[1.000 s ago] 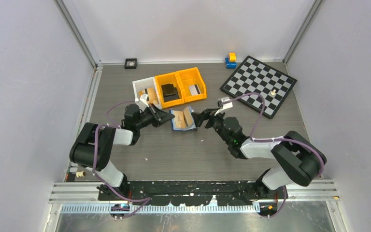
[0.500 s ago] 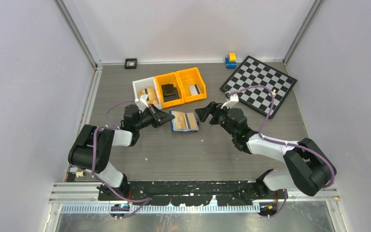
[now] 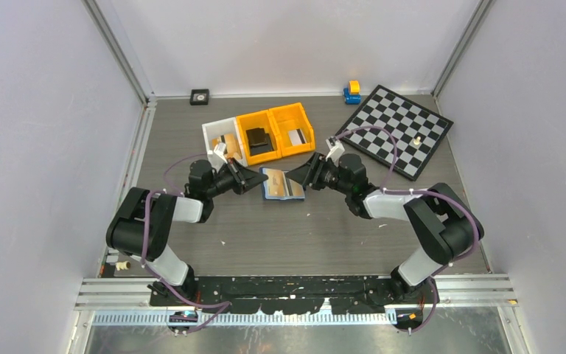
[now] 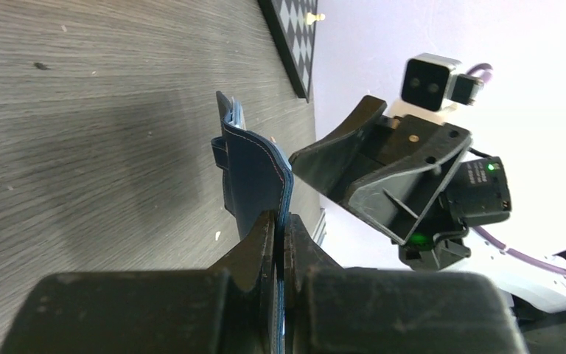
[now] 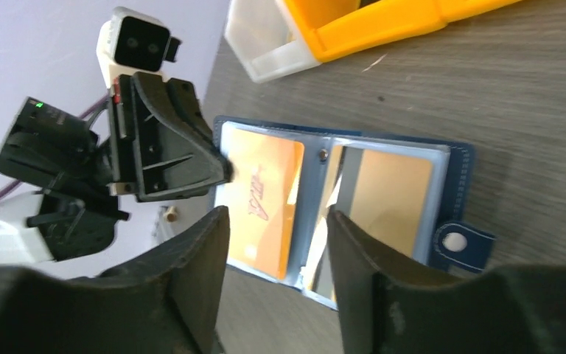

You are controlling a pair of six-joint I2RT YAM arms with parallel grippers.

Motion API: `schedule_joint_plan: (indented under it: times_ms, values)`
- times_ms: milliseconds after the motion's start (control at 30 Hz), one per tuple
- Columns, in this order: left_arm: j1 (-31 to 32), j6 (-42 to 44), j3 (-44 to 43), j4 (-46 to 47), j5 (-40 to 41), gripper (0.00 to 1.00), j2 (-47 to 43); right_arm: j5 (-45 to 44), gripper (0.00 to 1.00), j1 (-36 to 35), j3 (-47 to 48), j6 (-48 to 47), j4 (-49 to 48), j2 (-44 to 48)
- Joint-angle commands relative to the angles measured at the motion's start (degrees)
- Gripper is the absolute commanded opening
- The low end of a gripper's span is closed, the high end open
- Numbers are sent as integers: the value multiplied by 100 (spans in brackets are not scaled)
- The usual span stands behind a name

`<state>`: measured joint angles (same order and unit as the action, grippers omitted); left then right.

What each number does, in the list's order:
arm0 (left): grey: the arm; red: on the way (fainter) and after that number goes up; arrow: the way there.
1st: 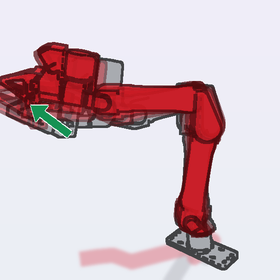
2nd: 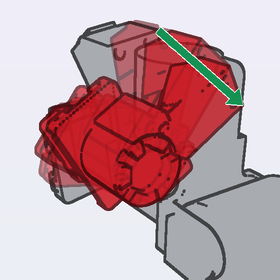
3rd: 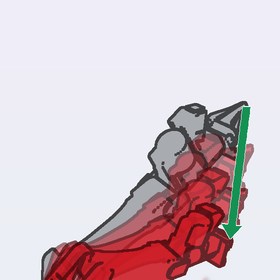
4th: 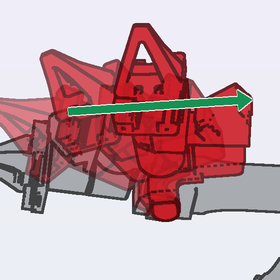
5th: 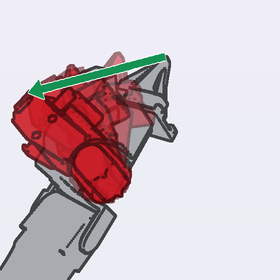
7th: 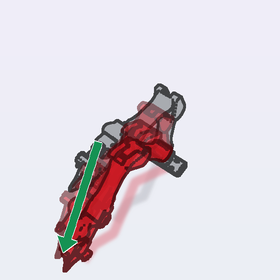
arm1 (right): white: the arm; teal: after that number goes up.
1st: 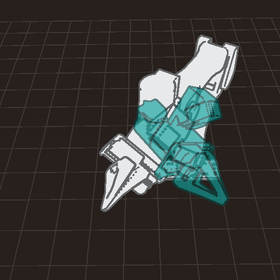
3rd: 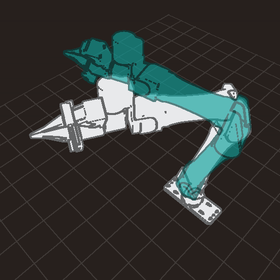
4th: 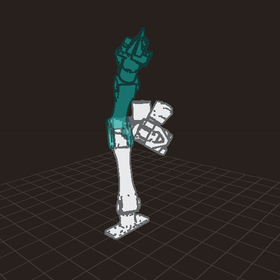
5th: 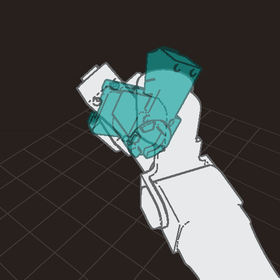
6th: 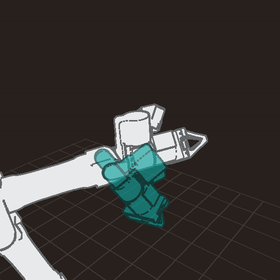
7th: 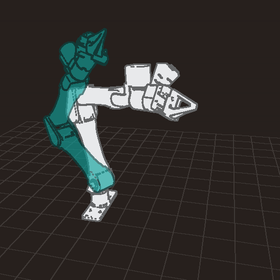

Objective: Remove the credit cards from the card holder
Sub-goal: Remove the credit card from the card holder.

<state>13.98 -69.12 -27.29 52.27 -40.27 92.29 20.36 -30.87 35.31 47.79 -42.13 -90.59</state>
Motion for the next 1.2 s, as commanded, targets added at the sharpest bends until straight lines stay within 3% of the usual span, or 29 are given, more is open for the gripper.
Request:
schedule_joint_plan:
  times_ms: [0, 133, 433, 533, 800, 1167]
  values:
    - [27, -290, -4, 812, -300, 0, -85, 908, 49, 29, 370, 538, -681, -184]
    - [35, -697, -21, 1473, -536, 0, -19, 1144, 36, 35, 455, 696, -896, -354]
    - [46, -1469, 7, 2777, -672, 0, 389, 1229, 33, 29, 497, 762, -847, -345]
    - [45, -1570, 6, 2933, -684, 0, 502, 1280, 28, 32, 457, 834, -1025, -310]
    - [35, -1464, -4, 2892, -676, 0, 499, 1352, 23, 69, 217, 1164, -1641, -176]
    - [35, -581, 44, 1394, -471, 0, -258, 1286, 2, 243, 9, 1366, -2027, -90]
